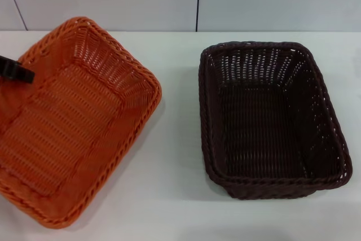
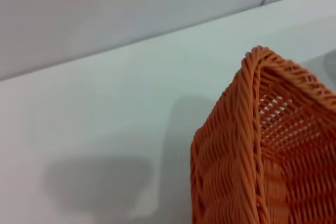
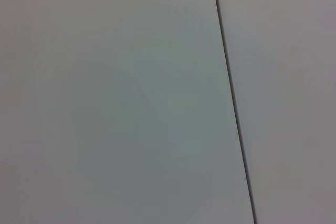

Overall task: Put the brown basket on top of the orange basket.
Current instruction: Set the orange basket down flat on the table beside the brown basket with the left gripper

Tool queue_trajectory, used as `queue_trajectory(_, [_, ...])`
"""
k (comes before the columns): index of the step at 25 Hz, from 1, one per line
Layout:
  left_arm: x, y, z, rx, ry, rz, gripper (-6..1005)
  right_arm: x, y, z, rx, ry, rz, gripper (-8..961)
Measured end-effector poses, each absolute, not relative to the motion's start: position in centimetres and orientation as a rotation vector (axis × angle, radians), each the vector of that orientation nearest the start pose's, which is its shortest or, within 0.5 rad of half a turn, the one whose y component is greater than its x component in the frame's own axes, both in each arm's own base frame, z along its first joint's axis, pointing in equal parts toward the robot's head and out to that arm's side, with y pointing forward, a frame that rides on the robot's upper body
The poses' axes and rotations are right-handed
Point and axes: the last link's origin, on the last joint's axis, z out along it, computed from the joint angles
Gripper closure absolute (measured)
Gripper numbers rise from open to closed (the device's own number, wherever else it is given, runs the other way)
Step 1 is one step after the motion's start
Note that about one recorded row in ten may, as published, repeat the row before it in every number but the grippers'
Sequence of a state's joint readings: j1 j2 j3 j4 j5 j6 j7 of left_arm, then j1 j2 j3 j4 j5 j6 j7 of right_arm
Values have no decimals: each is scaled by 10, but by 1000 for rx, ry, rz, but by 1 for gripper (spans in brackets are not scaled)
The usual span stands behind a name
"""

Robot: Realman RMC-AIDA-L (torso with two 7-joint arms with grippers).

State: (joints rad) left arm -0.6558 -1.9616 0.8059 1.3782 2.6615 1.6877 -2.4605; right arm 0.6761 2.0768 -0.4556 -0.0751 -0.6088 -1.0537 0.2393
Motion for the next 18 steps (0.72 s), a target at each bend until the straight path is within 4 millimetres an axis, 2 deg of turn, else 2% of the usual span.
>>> queue_trajectory(6, [-212,379,149,-2367,-1108,175,824,319,404,54,-1286,612,746,328])
queue_trajectory(10, [-197,378,139,-2456,-1077,184,824,320,403,53,-1283,618,745,328])
queue_trajectory(12, [-188,380,119,-2516,-1038,252,823,320,403,53,-1285,618,744,328])
queue_trajectory(14, [-188,381,106,-2540,-1035,286,823,321,402,52,-1287,620,742,329])
queue_trajectory(17, [-188,383,100,-2547,-1036,297,823,323,401,51,-1288,625,738,329])
queue_trajectory(18, [-184,387,81,-2583,-1023,323,823,323,400,51,-1287,627,737,329])
